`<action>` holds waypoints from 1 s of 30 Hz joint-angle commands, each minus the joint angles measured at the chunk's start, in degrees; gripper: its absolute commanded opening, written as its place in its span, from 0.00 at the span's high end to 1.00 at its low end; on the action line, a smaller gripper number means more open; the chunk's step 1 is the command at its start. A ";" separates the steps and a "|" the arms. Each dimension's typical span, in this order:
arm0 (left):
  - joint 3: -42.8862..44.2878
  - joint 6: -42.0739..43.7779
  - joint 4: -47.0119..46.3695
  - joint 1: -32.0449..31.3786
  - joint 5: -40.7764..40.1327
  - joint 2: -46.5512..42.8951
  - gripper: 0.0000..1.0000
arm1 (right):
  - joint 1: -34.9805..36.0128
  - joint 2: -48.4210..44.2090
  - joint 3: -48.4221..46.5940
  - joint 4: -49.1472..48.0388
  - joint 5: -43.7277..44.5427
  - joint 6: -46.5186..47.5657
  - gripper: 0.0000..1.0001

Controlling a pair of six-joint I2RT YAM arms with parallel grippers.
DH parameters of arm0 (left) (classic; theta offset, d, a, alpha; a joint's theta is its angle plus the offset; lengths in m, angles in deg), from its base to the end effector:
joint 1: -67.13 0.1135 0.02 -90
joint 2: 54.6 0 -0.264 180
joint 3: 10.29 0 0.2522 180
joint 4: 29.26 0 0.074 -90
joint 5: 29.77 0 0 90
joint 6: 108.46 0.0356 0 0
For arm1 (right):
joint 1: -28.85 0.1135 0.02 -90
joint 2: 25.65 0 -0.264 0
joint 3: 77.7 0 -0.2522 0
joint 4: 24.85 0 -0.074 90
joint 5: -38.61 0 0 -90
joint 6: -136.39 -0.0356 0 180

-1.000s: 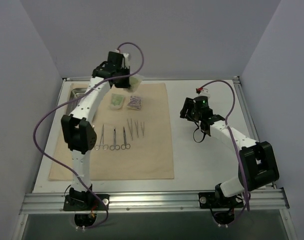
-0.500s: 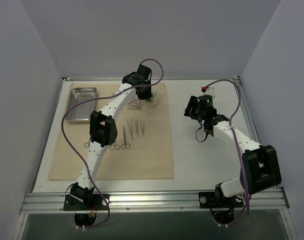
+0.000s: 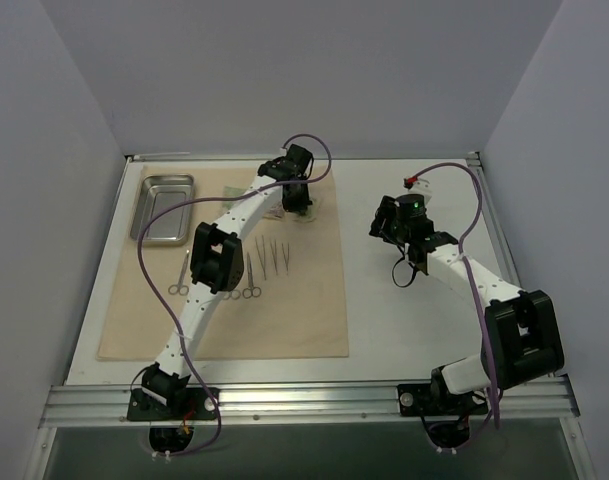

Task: Open and lay out the surgical kit
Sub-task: Place the medical item in the surgical kit, then adjust the container in the surgical kit.

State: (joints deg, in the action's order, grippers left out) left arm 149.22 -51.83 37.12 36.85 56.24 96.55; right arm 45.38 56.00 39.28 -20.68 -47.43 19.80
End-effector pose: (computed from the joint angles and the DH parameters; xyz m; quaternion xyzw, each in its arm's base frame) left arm 0.4838 -0.2796 0.1847 -0.0355 0.9601 -0.1167 0.2516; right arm 0.3090 0.0891 0.2517 0.0920 0.8275 0.1765 0.5249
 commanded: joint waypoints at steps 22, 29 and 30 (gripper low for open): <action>-9.86 17.79 -2.97 1.54 3.38 -22.82 0.46 | -0.10 -4.12 -3.92 8.00 -8.71 3.21 0.45; -24.17 26.41 -2.44 19.80 8.02 -35.48 0.75 | 0.34 -9.22 -1.90 8.53 -9.06 1.10 0.45; -25.42 27.64 -1.83 22.26 9.60 -36.18 0.77 | 0.60 -9.31 -1.55 8.44 -8.98 1.01 0.44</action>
State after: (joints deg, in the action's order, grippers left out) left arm 127.98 -29.99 34.43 48.94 62.86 63.24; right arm 45.45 49.12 37.09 -12.81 -55.54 21.79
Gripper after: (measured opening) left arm 0.256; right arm 0.552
